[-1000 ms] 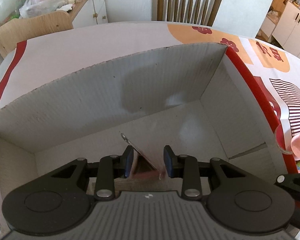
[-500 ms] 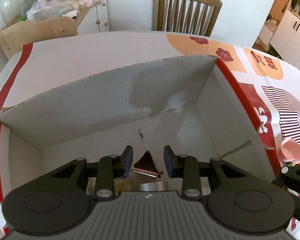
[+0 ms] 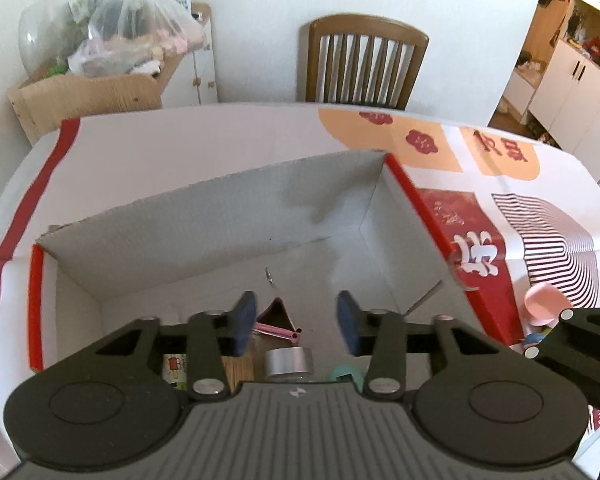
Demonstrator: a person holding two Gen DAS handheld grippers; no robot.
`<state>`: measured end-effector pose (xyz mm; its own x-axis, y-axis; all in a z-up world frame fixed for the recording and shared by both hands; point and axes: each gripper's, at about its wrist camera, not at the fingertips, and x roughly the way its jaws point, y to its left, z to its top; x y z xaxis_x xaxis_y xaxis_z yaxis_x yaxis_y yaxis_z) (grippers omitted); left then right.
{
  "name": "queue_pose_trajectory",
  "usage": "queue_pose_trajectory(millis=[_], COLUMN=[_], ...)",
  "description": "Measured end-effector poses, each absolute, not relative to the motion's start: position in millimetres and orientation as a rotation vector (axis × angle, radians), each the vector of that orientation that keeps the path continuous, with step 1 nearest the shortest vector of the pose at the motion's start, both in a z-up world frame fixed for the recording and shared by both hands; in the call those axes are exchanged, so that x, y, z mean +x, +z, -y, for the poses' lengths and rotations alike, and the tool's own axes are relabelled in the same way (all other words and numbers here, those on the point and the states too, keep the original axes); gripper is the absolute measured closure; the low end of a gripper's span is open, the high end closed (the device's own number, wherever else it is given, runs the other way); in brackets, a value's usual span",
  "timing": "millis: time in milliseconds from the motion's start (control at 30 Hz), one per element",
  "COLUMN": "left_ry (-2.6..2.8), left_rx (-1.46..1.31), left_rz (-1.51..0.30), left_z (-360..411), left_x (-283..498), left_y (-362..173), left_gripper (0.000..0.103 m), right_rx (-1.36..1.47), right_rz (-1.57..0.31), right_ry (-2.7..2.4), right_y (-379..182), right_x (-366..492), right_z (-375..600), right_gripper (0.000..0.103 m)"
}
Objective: Organize rigid objects
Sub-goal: 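Open both tools to drop the clip and keychain into the box, then withdraw both tools from the box back toward the table items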
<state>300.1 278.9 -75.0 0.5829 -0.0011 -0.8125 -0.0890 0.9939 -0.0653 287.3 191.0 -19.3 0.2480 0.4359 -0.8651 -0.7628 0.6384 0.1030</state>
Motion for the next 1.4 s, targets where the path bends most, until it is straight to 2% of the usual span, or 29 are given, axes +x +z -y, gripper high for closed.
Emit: queue_pose_trajectory(millis=[200,300,367,400,633,733,800,967,1067,1233,1333,1400], left_ry=[0.057,0.058,0.067,0.072,0.087,0.093,0.092,0.082,0.079,0.070,0.076,0.077], left_rx=[-0.087,-0.077,-0.066,-0.063,-0.073,-0.076,-0.082,-0.113,-0.118,-0.110,-0.113,-0.115], left_rz=[-0.912,-0.895,-0.881,-0.875,-0.843,-0.829,-0.824,-0.802,-0.786,-0.766,-0.748,-0.734], left_z=[-265,-255,-247,-244,-216,-202,-193,-171,-158,-136,-124,-115], left_x=[283,274,267,264,243,235,230,217,211,206,202,201], left_y=[-58,-50,-44,-42,-27,-23,-20,-13,-9,-6,-7,-8], left_gripper=[0.056,0.055,0.045,0.043,0.042,0.036,0.036,0.035,0.027,0.027,0.021,0.020], right_rx=[-0.338,-0.326,-0.317,-0.315,-0.283,-0.278,-0.273,-0.267,-0.270,-0.255,-0.244,-0.240], right_rz=[-1.004,-0.991,-0.983,-0.979,-0.937,-0.912,-0.901,-0.887,-0.865,-0.851,-0.848,-0.851], right_ry=[0.861,0.881,0.894,0.900,0.910,0.907,0.912,0.926,0.923,0.890,0.865,0.848], right_y=[-7,0,4,7,26,35,40,49,54,59,58,56], right_x=[279,274,270,268,255,250,247,242,239,243,248,250], right_z=[-175,-164,-155,-151,-115,-97,-85,-59,-39,-5,17,31], right_gripper=[0.039,0.032,0.031,0.029,0.015,0.009,0.007,0.004,0.001,0.001,0.000,0.000])
